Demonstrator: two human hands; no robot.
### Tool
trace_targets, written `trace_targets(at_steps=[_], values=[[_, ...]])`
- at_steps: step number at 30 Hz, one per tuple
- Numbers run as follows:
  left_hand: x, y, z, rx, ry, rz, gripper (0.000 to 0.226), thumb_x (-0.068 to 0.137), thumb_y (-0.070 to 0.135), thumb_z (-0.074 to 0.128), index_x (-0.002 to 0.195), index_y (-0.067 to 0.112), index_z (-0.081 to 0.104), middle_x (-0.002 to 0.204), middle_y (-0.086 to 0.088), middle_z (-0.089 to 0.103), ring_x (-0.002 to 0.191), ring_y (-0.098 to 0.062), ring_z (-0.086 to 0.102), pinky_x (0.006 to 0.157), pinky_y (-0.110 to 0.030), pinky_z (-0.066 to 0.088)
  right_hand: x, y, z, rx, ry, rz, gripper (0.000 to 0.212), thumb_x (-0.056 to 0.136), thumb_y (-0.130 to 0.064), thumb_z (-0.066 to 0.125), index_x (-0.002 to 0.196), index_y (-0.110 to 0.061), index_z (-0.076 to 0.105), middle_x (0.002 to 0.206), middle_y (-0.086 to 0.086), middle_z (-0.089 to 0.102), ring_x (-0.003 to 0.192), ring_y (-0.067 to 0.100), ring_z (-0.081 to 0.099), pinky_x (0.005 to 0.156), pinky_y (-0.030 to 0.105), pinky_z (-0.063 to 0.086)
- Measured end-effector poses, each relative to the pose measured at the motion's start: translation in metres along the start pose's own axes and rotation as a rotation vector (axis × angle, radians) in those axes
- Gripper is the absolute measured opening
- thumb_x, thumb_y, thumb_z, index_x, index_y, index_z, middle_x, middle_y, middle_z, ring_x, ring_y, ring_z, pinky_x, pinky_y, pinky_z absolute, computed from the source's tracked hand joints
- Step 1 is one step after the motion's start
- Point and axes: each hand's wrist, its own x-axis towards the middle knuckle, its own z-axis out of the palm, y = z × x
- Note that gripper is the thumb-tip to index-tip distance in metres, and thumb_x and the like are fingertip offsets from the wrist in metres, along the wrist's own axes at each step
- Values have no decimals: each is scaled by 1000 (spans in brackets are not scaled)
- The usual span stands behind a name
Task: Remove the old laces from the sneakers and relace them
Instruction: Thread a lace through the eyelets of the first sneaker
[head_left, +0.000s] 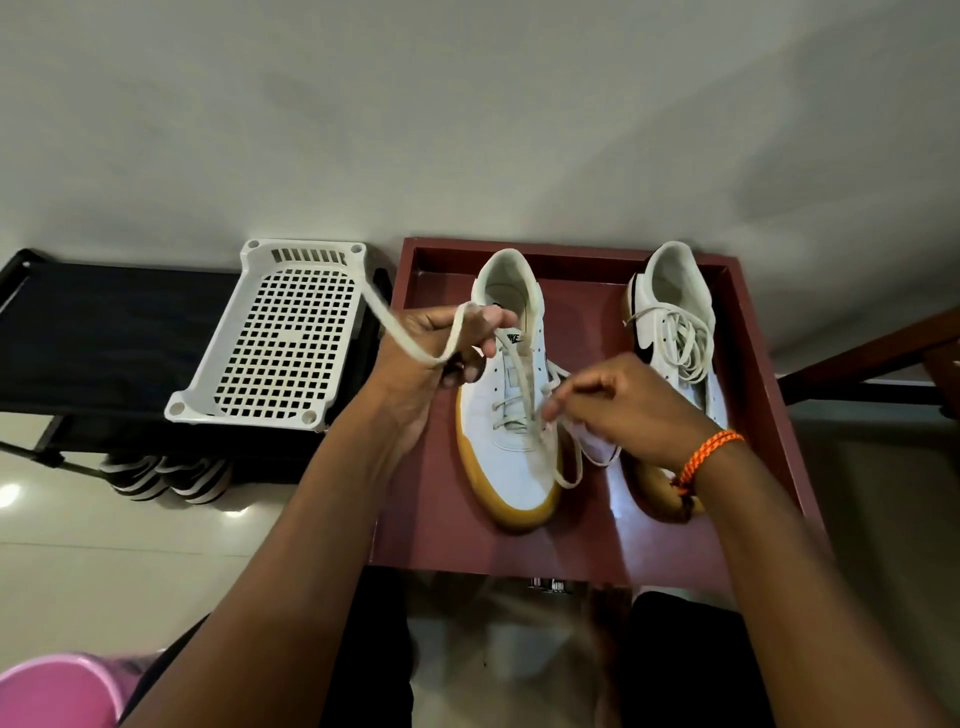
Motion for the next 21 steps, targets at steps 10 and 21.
trace_targets(at_steps=[10, 21], values=[[-2, -1, 6, 2, 46, -43, 26, 99, 29, 73, 108, 6, 82, 72, 1, 63, 57, -12, 46, 54, -18, 33, 6, -9, 21, 93, -169, -134, 22, 101, -12, 69, 82, -7, 80, 56, -8, 57, 50, 7, 46, 56, 21, 41], [-1, -3, 7, 42, 46, -43, 23, 100, 26, 72, 102, 6, 83, 77, -5, 72, 54, -12, 49, 49, -19, 29, 10, -2, 18, 48, 223, -209, 37, 97, -49, 64, 86, -18, 81, 77, 13, 72, 72, 27, 67, 70, 45, 55]])
